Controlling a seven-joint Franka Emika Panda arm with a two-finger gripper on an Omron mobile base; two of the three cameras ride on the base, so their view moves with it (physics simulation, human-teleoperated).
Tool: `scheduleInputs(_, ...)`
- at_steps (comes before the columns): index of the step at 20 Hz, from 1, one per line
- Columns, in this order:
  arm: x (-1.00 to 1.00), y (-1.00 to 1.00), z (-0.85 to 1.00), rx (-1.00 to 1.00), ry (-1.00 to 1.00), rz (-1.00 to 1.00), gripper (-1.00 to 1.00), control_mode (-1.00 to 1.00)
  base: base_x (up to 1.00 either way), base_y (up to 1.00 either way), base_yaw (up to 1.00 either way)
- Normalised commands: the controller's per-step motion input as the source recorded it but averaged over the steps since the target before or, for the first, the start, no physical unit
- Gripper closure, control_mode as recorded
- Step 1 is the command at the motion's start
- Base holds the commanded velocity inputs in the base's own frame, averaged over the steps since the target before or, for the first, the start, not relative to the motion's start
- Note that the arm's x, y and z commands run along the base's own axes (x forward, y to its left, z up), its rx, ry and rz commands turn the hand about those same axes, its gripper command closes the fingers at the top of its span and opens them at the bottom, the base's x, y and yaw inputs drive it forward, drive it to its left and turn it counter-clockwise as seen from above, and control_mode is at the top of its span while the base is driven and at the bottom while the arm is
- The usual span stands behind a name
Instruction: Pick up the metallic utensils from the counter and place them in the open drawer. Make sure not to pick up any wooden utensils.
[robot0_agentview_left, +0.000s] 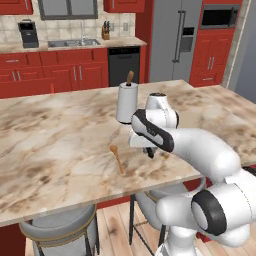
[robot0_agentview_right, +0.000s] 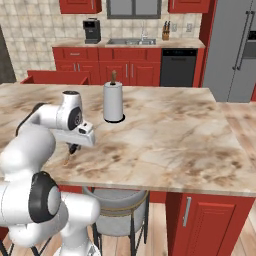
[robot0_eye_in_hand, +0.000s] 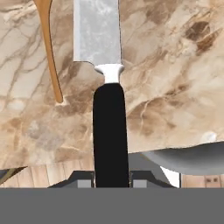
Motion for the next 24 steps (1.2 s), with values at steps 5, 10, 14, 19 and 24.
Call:
scheduleInputs(5, -1.0, 0.0, 1.0, 0.03, -0.03, 0.01, 1.0, -1.0, 0.0, 0.0, 0.0)
scheduleInputs(10, -1.0, 0.0, 0.86, 0.01, -0.09, 0.03, 1.0, -1.0, 0.0, 0.0, 0.0)
scheduleInputs(14, -1.0, -0.04, 0.41, 0.0, -0.13, 0.01, 1.0, -1.0, 0.0, 0.0, 0.0)
scheduleInputs(19, -0.98, -0.13, 0.16, 0.0, -0.09, 0.0, 1.0, -1.0, 0.0, 0.0, 0.0)
scheduleInputs(24, -0.24, -0.24, 0.02, 0.0, -0.04, 0.0, 1.0, -1.0, 0.0, 0.0, 0.0)
